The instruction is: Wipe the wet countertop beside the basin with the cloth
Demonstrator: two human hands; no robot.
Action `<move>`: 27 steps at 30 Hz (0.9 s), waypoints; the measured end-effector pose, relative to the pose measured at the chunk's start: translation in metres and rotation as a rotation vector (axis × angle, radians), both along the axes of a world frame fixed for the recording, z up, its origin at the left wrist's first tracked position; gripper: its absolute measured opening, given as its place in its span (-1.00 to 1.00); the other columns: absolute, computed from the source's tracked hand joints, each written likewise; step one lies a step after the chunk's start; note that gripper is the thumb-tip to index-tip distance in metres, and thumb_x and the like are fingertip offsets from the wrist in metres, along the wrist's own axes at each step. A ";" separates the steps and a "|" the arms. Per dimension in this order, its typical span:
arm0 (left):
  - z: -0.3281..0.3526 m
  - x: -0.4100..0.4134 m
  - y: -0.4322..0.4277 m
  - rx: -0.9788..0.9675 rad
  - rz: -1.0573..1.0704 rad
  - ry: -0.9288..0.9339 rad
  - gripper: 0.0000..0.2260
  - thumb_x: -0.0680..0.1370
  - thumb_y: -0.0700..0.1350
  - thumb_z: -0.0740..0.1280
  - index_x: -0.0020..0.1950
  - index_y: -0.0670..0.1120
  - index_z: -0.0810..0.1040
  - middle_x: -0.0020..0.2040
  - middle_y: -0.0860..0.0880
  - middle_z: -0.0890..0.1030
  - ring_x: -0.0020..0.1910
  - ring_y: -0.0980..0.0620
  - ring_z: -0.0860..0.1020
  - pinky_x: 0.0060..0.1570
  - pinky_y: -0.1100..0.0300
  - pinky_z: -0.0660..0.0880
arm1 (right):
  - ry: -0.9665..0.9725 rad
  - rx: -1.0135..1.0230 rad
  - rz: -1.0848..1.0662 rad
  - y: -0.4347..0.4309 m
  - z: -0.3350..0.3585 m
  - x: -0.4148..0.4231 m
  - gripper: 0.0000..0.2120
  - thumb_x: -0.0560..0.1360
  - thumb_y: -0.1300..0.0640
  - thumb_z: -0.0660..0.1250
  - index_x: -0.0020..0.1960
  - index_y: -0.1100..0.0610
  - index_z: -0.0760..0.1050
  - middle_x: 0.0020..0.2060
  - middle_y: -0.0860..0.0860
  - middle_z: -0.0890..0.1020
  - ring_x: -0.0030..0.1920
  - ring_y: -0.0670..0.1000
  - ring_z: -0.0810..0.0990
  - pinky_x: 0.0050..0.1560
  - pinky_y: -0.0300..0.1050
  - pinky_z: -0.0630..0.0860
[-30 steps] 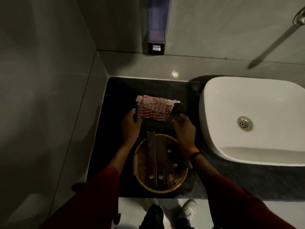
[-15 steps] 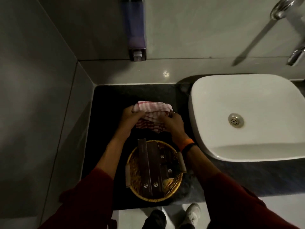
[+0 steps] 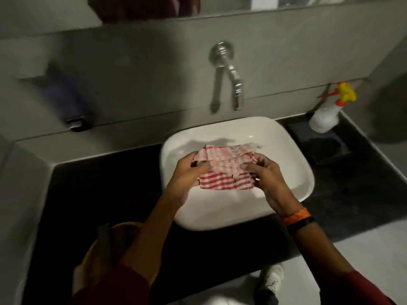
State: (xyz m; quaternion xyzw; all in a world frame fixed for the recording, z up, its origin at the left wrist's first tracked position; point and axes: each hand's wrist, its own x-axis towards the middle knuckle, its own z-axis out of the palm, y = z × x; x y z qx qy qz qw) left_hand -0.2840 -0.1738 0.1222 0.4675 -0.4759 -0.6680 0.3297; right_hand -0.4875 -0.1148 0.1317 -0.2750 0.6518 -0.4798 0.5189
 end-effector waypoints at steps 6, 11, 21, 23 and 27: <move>-0.017 -0.231 -0.020 -0.042 -0.046 -0.134 -0.87 0.58 -0.13 0.36 0.05 0.09 0.64 0.03 0.02 0.74 0.01 -0.02 0.72 0.02 0.00 0.67 | 0.023 0.076 -0.123 -0.012 -0.017 -0.220 -0.82 0.52 0.36 0.35 0.08 0.23 0.64 -0.11 0.13 0.72 -0.21 0.04 0.68 -0.19 -0.12 0.60; -0.045 -0.381 -0.050 -0.095 -0.033 -0.323 -0.60 0.41 -0.04 0.39 0.22 -0.14 0.61 0.15 -0.18 0.68 0.14 -0.16 0.64 0.15 -0.03 0.58 | 0.107 0.134 -0.222 -0.045 -0.054 -0.360 -0.74 0.49 0.33 0.40 0.18 0.22 0.63 0.01 0.13 0.73 0.03 0.13 0.69 0.08 -0.04 0.64; -0.120 -0.487 -0.065 0.072 0.092 -0.482 -0.96 0.55 -0.23 0.37 -0.03 -0.18 0.60 0.06 -0.29 0.63 0.08 -0.19 0.61 0.12 0.07 0.54 | 0.508 0.212 0.064 -0.083 -0.128 -0.455 -0.72 0.53 0.38 0.34 0.24 0.36 0.58 0.18 0.36 0.64 0.22 0.31 0.62 0.28 0.10 0.54; -0.123 -0.493 -0.057 0.018 0.105 -0.532 -0.74 0.60 -0.22 0.32 0.26 -0.28 0.53 0.27 -0.31 0.57 0.27 -0.23 0.54 0.16 0.13 0.44 | 0.723 0.187 0.148 -0.079 -0.134 -0.452 -0.72 0.56 0.30 0.32 0.25 0.30 0.59 0.19 0.29 0.65 0.21 0.27 0.62 0.19 -0.01 0.53; -0.109 -0.499 -0.045 -0.073 0.131 -0.637 -0.53 0.65 -0.02 0.24 0.54 -0.09 0.26 0.52 -0.18 0.30 0.44 -0.15 0.37 0.26 0.07 0.40 | 0.986 0.176 0.208 -0.073 -0.131 -0.437 -0.72 0.61 0.21 0.21 0.26 0.27 0.54 0.27 0.24 0.57 0.28 0.24 0.55 0.27 0.13 0.55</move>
